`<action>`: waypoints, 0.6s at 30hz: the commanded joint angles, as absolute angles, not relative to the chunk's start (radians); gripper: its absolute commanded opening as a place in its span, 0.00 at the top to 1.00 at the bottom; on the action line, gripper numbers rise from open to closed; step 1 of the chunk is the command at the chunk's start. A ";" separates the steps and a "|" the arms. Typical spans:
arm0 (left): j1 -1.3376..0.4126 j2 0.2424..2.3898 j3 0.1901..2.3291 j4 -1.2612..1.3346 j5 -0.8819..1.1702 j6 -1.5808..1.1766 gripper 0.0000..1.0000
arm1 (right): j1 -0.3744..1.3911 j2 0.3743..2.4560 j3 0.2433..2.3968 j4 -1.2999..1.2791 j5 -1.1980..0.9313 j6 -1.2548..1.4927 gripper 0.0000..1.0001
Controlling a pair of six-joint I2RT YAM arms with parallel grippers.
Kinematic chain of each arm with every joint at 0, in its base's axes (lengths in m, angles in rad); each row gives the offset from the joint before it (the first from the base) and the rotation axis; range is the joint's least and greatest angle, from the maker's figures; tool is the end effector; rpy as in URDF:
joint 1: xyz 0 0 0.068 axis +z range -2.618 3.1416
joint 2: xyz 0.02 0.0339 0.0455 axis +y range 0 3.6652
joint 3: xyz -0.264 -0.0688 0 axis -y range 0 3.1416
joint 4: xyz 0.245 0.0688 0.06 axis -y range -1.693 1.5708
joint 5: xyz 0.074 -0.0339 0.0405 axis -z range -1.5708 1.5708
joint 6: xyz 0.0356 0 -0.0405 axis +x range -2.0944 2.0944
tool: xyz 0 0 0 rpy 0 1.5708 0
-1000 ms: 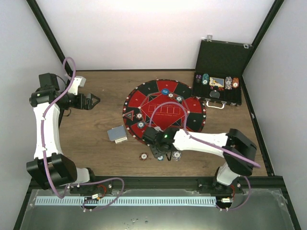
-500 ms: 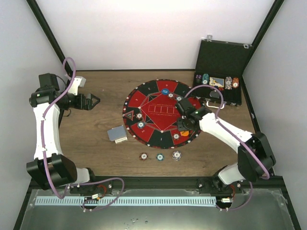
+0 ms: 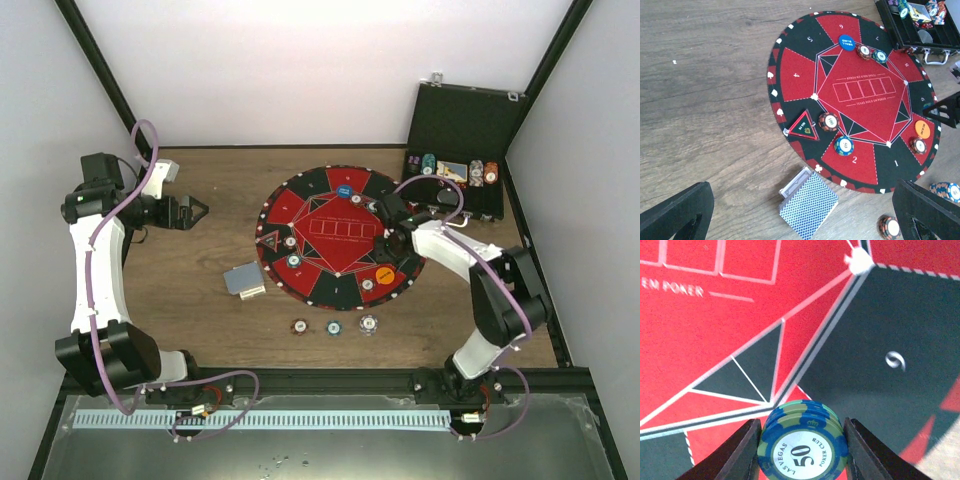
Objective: Distribute texas hold em gaming equipment
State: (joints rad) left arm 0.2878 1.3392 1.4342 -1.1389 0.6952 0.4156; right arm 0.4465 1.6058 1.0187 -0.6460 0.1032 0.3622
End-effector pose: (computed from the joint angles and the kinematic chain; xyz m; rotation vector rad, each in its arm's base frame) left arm 0.2448 0.0487 0.3658 0.3807 2.3396 -0.5832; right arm 0.2746 0.1274 0.1883 -0.0930 2.7891 0.0547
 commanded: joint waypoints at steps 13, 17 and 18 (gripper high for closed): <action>0.292 1.347 1.454 -1.131 0.694 0.422 0.00 | 0.447 1.837 1.201 -0.582 0.004 0.313 0.72; 0.292 1.346 1.454 -1.131 0.690 0.421 0.00 | 0.455 1.851 1.189 -0.576 0.003 0.315 0.73; 0.292 1.344 1.452 -1.130 0.689 0.422 0.00 | 0.458 1.852 1.182 -0.575 0.004 0.318 0.73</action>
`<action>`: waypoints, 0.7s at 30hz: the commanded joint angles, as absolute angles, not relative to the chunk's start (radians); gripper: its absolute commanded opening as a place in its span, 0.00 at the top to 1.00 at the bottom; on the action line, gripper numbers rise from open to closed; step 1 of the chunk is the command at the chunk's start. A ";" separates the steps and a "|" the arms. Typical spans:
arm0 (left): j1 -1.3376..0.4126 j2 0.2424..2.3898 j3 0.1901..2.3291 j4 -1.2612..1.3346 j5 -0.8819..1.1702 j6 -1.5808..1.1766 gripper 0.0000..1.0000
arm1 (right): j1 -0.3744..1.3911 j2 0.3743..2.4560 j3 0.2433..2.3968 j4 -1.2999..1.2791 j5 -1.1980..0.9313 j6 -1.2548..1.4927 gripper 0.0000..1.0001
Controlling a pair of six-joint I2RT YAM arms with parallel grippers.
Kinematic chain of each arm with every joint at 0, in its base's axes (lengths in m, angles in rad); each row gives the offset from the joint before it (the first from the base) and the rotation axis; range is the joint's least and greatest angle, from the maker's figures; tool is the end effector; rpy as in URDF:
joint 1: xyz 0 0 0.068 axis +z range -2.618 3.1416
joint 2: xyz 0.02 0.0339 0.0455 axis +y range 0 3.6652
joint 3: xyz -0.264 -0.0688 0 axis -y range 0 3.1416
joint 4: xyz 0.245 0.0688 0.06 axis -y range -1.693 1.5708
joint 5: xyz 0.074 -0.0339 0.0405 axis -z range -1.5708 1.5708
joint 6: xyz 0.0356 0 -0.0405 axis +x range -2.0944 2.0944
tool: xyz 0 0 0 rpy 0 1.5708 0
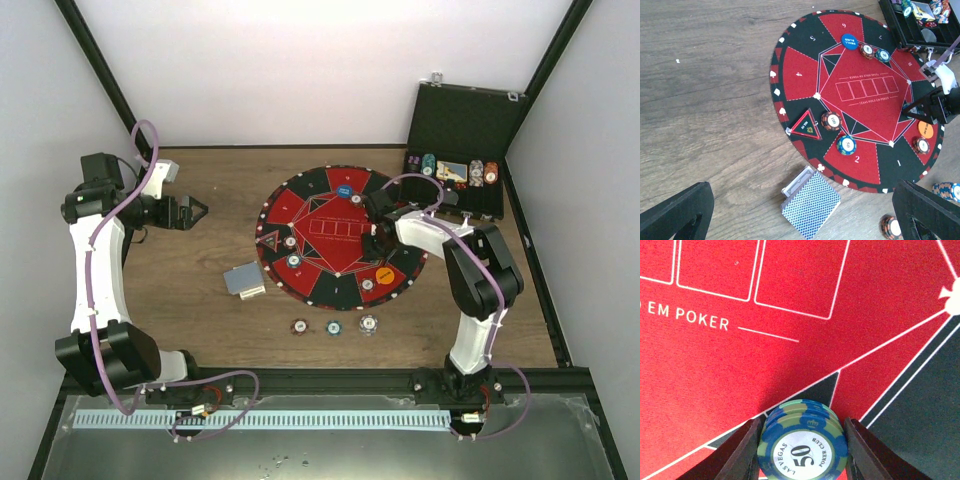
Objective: Distribute texas hold em gaming equipment
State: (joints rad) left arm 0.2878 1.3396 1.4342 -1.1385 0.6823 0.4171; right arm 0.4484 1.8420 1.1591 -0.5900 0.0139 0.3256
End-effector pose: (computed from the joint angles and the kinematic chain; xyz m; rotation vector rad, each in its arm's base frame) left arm 0.2450 0.0491 0.3655 0.3790 2.3465 -0.5681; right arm 0.3163 0.1516 0.1550 -0.1723 2.8518 0.1434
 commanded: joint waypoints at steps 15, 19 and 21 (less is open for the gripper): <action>0.291 1.338 1.447 -1.126 0.707 0.410 0.00 | 0.521 1.731 1.034 -0.575 0.031 0.379 0.74; 0.291 1.333 1.442 -1.125 0.710 0.411 0.00 | 0.522 1.717 1.017 -0.575 0.032 0.383 0.74; 0.292 1.332 1.439 -1.124 0.709 0.411 0.00 | 0.522 1.723 1.020 -0.577 0.031 0.382 0.74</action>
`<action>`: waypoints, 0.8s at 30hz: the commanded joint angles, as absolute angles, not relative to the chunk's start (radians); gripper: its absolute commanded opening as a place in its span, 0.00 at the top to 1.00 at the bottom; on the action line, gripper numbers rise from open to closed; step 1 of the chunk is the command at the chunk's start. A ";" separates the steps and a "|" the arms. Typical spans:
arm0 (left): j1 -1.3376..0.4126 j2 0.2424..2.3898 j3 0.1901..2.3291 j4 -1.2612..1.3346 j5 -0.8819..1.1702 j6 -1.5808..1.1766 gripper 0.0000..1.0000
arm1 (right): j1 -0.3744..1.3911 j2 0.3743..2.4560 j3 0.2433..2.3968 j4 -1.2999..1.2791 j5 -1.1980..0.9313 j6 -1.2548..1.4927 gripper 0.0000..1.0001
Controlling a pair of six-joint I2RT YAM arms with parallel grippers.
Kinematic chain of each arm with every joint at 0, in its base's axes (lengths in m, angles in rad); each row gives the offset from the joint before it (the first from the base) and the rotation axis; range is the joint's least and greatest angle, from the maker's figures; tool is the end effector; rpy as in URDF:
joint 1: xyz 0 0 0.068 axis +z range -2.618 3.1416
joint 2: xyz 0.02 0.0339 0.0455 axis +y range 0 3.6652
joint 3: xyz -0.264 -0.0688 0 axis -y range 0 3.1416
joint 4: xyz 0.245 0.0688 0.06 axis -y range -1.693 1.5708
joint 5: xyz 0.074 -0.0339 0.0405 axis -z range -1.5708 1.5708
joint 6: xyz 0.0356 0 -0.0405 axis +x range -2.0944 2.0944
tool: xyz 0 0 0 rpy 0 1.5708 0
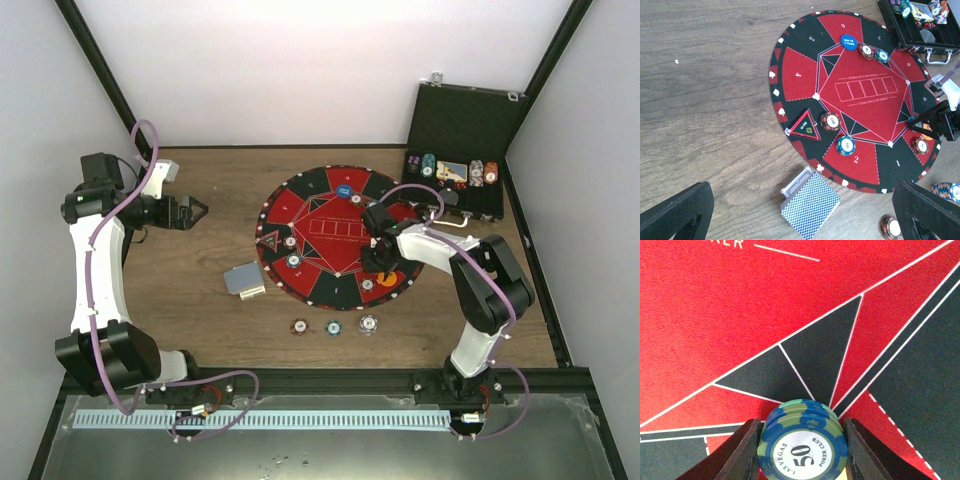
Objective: Distribute texas hold em gaming equipment
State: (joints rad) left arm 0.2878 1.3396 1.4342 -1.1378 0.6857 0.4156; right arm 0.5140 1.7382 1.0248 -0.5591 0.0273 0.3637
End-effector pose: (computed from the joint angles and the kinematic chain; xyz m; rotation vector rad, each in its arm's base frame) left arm 0.2450 0.0490 0.3656 0.3784 2.3445 -0.5722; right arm 0.2798 0.1568 0.1541 -0.2086 2.8488 0.1471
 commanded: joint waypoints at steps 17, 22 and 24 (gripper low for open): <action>0.292 1.328 1.434 -1.122 0.705 0.420 0.00 | 0.569 1.664 1.225 -0.741 0.121 0.380 0.24; 0.292 1.328 1.428 -1.118 0.707 0.422 0.00 | 0.663 1.580 1.190 -0.821 0.156 0.456 0.23; 0.291 1.325 1.424 -1.118 0.707 0.427 0.00 | 0.733 1.536 1.156 -0.849 0.156 0.516 0.22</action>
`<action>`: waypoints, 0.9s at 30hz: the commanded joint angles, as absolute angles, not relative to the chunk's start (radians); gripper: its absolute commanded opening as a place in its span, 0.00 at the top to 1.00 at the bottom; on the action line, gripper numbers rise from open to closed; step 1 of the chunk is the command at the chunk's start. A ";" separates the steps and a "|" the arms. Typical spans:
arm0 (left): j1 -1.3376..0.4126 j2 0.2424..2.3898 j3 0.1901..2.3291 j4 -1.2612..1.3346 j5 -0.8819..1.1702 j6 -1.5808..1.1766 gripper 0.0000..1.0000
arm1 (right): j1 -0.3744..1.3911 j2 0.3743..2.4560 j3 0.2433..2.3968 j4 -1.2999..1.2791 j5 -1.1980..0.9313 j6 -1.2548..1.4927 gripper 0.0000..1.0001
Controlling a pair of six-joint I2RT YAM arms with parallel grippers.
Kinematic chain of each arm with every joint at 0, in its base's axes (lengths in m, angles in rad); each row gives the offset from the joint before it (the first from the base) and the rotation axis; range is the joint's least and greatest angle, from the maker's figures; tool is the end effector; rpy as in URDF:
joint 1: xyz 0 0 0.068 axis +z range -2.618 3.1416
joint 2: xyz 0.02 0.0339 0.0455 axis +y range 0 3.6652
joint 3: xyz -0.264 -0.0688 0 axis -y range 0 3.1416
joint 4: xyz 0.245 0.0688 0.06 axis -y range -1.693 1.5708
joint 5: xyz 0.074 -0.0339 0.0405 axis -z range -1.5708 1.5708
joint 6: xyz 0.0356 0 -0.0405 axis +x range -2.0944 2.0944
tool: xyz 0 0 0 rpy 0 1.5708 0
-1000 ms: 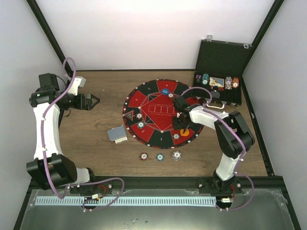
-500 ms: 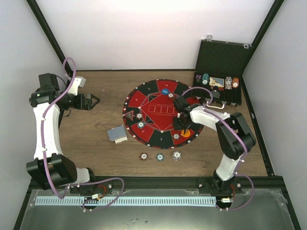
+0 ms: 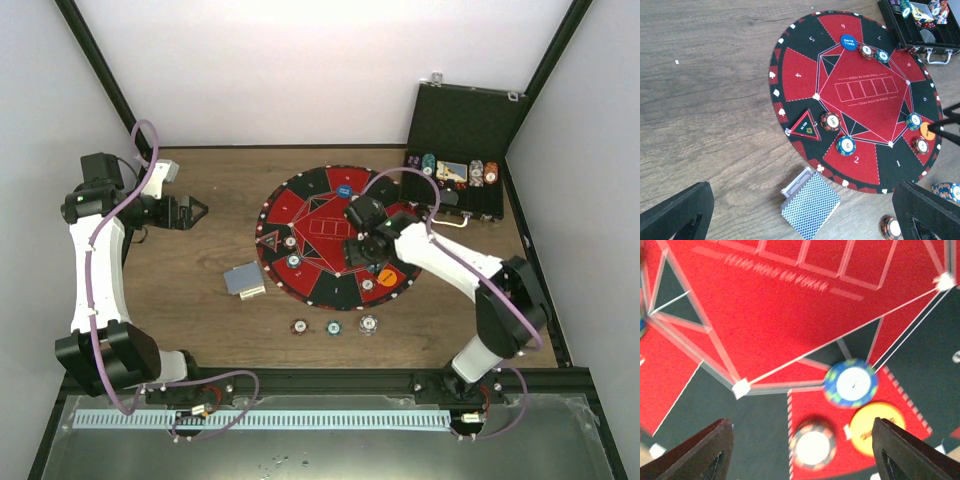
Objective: Distribute texas hold em gaming equipment
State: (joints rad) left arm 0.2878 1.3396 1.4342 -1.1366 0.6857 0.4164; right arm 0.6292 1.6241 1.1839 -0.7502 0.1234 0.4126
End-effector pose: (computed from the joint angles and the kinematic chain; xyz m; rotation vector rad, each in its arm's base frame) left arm 0.2451 0.0491 0.3657 0.3797 2.3433 -0.5710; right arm 0.2628 0.1859 0.2255 -0.2646 2.7363 0.1161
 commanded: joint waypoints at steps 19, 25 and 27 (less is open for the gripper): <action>0.291 1.309 1.407 -1.110 0.730 0.418 0.00 | 1.005 1.377 0.886 -0.921 0.078 0.831 0.19; 0.291 1.304 1.405 -1.113 0.724 0.420 0.00 | 1.008 1.390 0.874 -0.892 0.064 0.822 0.28; 0.291 1.303 1.406 -1.112 0.723 0.419 0.00 | 1.008 1.397 0.871 -0.889 0.064 0.818 0.30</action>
